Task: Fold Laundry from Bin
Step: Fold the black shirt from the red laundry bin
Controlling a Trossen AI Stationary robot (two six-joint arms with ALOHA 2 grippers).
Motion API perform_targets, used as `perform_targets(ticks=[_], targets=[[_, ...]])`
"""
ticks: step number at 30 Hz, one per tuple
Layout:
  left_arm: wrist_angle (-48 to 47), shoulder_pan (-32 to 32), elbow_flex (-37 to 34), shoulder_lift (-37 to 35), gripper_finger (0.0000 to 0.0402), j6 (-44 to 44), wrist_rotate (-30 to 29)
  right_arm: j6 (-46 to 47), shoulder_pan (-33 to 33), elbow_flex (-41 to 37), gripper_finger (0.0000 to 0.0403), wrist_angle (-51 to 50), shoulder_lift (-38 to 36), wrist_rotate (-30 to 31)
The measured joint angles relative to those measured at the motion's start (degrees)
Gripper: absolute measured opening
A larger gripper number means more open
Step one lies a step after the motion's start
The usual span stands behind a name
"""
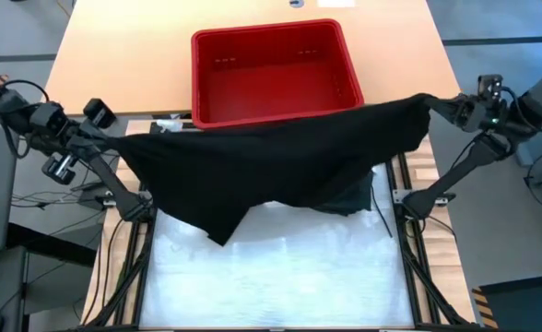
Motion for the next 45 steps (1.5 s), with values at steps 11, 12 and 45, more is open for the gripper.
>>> perform_targets(ticks=[11,12,45], targets=[[1.79,0.0,-0.01,0.02,0.0,2.39,0.71,19.2,-11.25,4.12,0.0019,-20.02,-0.65,-0.22],[1.75,0.0,-0.02,0.02,0.0,2.39,0.69,19.96,-12.59,4.56,0.0019,-20.88,-0.67,-0.23],[20.39,-4.86,2.53,34.09,0.0,-22.69,36.5,-9.87,22.89,-7.57,0.0019,29.35,22.35,-28.25]])
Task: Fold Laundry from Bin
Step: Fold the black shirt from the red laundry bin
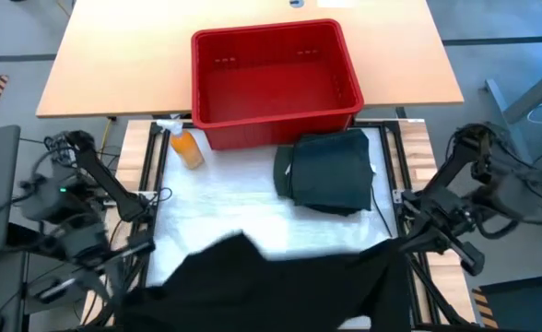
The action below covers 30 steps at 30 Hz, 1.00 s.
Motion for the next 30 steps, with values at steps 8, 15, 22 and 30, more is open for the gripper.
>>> perform_targets(ticks=[8,15,22,30], targets=[[-29.33,-4.69,22.43,6.53,0.0,12.15,-17.18,-2.02,4.5,0.0,0.0019,-0.81,-0.9,17.11],[-56.26,-4.67,25.4,5.14,0.0,-0.48,-48.61,13.82,2.24,0.0,0.0019,-19.64,-4.08,35.96],[-82.14,0.89,19.66,1.74,0.0,-35.22,-64.28,60.1,-7.07,-0.7,0.0019,-56.89,-5.91,35.73],[-78.6,11.18,1.42,-5.74,0.0,-45.07,-61.03,56.31,-29.03,-7.47,0.0019,-57.01,-13.13,24.37]])
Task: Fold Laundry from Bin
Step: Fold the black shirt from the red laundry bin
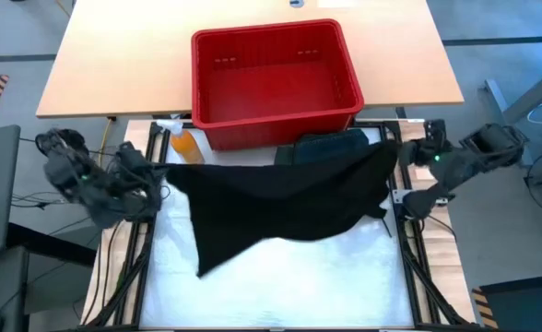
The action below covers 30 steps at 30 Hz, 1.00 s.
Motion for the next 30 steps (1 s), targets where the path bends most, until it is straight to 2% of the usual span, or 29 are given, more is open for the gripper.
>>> perform_targets(ticks=[5,11,15,21,25,30], targets=[[1.53,4.23,-11.85,-2.05,0.0,-11.19,1.69,-7.57,-12.92,-3.89,0.0019,-0.21,-4.61,-9.33],[5.46,8.24,-23.29,-2.08,0.0,-20.74,1.29,-16.28,-24.22,-6.3,0.0019,-0.19,-9.41,-10.7],[11.04,10.69,-29.88,-1.38,0.0,-21.15,1.75,-20.43,-28.38,-6.97,0.0019,0.35,-10.16,-11.31],[14.27,12.92,-35.61,-1.38,0.0,-24.18,4.11,-24.4,-30.58,-8.84,0.0019,0.07,-10.13,-14.14],[14.25,14.78,-36.8,-1.38,0.0,-30.09,-1.03,-28.38,-31.0,-10.13,0.0019,2.88,-9.3,-10.06],[14.0,17.42,-35.66,-1.41,0.0,-30.92,-11.17,-31.28,-31.83,-10.47,0.0019,5.25,-6.46,-5.48]])
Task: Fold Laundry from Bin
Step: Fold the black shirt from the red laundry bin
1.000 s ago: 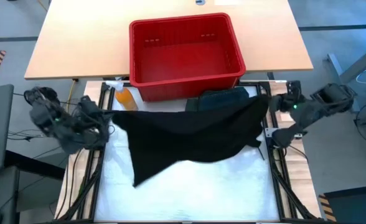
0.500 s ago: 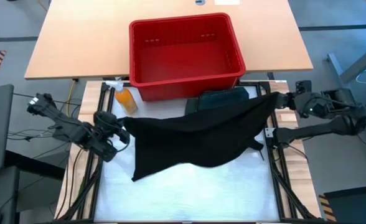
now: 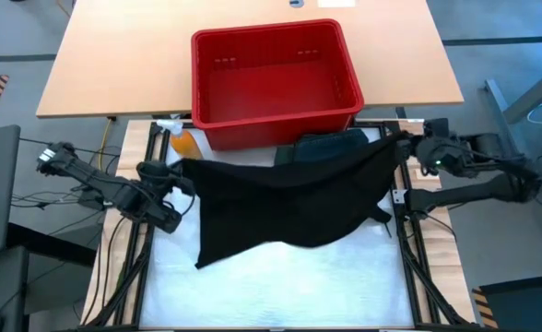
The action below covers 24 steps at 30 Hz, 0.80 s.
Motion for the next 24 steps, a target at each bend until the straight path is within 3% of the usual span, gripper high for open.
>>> perform_targets(ticks=[5,9,17,21,24], targets=[[-0.2,4.72,1.91,-0.03,0.0,0.63,-9.52,-9.83,-3.94,0.02,0.0019,1.8,3.39,6.53],[-0.2,9.96,3.43,-0.03,0.0,6.8,-13.16,-22.61,-10.23,0.02,0.0019,6.08,6.65,6.04],[-0.09,21.56,3.47,0.01,0.0,18.83,-7.77,-45.48,-32.71,0.02,0.0019,7.84,17.38,-10.0],[0.83,24.52,3.45,-0.01,0.0,22.84,-7.58,-51.78,-42.28,0.06,0.002,12.02,23.08,-13.13],[3.69,26.13,3.43,0.34,0.0,25.28,-5.3,-48.84,-41.62,0.07,0.0024,9.8,25.14,-9.05]])
